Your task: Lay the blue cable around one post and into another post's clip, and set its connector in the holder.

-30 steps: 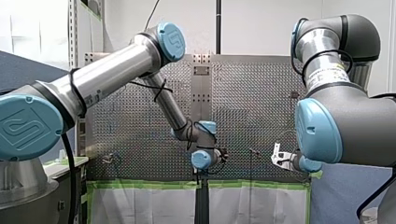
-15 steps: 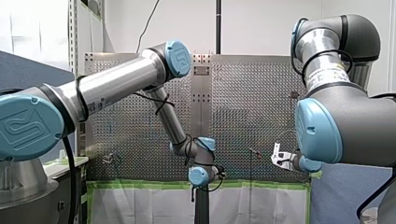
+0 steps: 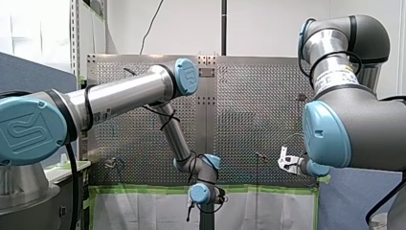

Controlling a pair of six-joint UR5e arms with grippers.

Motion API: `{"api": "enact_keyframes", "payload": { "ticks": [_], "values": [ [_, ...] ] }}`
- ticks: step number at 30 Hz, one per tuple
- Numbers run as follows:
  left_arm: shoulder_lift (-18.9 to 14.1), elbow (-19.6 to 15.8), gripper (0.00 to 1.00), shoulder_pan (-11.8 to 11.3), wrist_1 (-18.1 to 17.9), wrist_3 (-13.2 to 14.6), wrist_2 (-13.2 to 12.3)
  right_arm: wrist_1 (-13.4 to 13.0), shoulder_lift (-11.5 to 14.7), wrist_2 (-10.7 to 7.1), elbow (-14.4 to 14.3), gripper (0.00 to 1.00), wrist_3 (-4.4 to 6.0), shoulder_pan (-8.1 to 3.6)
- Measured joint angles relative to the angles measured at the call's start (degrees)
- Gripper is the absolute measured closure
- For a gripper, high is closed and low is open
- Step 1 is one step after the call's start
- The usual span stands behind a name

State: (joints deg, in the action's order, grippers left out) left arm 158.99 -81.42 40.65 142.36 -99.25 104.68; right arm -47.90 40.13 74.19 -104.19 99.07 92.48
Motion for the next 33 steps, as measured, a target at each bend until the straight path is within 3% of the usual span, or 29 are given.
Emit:
{"api": "enact_keyframes", "payload": {
  "ticks": [14, 24, 33],
  "values": [
    [-3.97, 2.86, 0.00, -0.22, 4.25, -0.24, 0.06, 0.07, 0.00, 0.00, 0.01, 1.00, 0.00, 0.18],
    [-3.47, 2.90, 0.00, -0.53, 3.42, -3.50, 2.70, 0.08, -0.01, 0.00, 0.02, 1.00, 0.00, 0.41],
    [-3.07, 3.97, 0.00, -1.13, 3.00, -6.69, 1.02, 0.08, 0.00, 0.08, 0.01, 1.00, -0.03, 0.66]
  ]
}}
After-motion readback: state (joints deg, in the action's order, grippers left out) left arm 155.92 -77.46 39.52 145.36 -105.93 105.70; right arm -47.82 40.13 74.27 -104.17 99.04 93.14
